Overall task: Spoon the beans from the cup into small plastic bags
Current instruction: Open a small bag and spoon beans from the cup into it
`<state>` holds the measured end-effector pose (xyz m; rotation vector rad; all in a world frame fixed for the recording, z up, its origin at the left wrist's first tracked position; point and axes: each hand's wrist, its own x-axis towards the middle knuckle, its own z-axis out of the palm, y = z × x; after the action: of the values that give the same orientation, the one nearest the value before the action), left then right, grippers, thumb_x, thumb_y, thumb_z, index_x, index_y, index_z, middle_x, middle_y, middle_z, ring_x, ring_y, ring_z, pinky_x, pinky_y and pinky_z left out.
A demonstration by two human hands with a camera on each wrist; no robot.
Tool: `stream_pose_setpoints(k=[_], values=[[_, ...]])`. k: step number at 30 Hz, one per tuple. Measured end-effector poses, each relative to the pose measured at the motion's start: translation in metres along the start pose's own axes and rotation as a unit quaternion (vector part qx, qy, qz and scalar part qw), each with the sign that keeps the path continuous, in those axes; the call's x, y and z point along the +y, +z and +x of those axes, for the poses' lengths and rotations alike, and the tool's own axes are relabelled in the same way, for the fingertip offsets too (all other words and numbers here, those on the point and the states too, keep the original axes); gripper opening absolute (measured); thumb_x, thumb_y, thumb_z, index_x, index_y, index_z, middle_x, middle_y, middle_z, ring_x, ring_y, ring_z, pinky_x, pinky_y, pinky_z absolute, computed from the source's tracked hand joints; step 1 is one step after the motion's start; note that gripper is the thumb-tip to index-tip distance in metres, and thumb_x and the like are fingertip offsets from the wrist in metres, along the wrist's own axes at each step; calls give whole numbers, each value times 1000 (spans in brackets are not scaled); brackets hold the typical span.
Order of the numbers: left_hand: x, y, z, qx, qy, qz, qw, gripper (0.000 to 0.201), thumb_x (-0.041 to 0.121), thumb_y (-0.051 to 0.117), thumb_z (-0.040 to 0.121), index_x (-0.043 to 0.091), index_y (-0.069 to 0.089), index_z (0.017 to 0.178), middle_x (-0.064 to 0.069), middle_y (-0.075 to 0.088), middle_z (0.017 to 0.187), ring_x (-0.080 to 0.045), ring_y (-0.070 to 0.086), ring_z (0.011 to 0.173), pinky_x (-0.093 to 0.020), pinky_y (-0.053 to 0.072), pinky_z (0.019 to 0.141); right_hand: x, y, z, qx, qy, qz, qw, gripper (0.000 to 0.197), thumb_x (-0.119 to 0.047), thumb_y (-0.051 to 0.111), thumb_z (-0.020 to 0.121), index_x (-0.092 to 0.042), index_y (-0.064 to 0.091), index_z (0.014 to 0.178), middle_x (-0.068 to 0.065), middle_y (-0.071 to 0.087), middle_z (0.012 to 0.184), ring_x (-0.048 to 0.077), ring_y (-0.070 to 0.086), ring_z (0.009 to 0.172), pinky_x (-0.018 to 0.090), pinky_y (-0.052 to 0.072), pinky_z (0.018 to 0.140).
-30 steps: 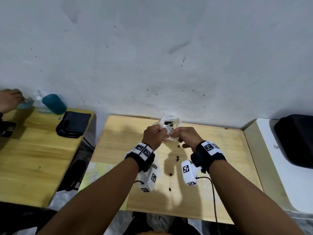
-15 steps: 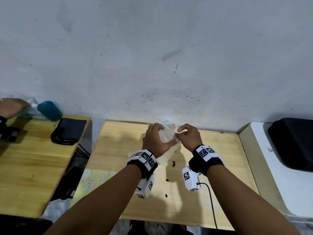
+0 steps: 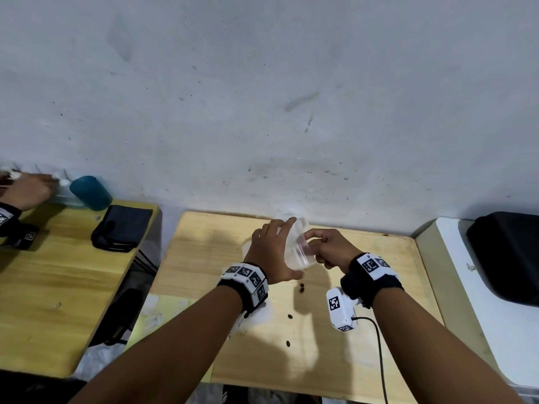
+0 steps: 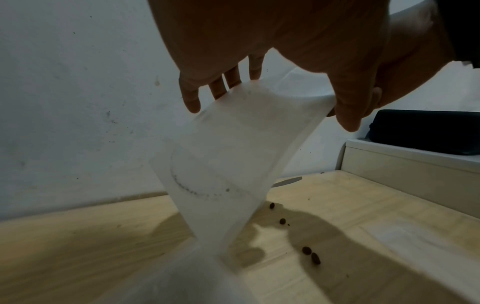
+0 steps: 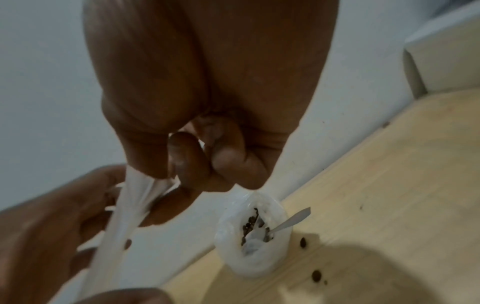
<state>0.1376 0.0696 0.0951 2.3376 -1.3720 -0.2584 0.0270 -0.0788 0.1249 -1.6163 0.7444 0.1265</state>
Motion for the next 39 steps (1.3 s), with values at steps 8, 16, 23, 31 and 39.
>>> stream_pose_setpoints(k=[8,16,23,31,39], values=[[-2,1,-4,-26,37,-43,998,122,56,80,46,26,19,147,2,38,139,-21,42,119,-39,42,98,5,8,4,-31,-30,-38,998,50,8,46,82,-28,75,102,10,48,71,12,34,41,18,26,41],[0,6,-2,-37,18,-45,998,123,49,78,52,21,9,150,0,35,142,-23,43,121,-39,43,95,5,12,11,42,-112,-107,987,49,12,45,79,-24,75,94,-10,64,79,9,61,75,21,47,65],[-6,16,-4,-40,20,-69,997,114,66,71,54,20,23,147,0,41,139,-21,46,122,-41,41,101,14,12,23,55,-75,-185,978,32,-41,89,57,-21,65,66,-9,57,68,10,52,63,26,42,61],[-25,13,-5,-46,9,-124,991,90,44,80,61,27,40,139,6,49,132,-16,50,116,-33,44,97,22,25,28,55,-67,-166,982,42,0,63,83,-39,65,67,-12,62,73,6,58,72,21,45,68],[-49,6,-14,-131,-25,-157,979,91,26,81,62,39,36,139,9,51,128,-12,49,114,-27,45,92,26,51,23,57,-62,-190,978,42,-2,58,87,-38,59,65,-5,62,76,12,57,75,25,44,75]])
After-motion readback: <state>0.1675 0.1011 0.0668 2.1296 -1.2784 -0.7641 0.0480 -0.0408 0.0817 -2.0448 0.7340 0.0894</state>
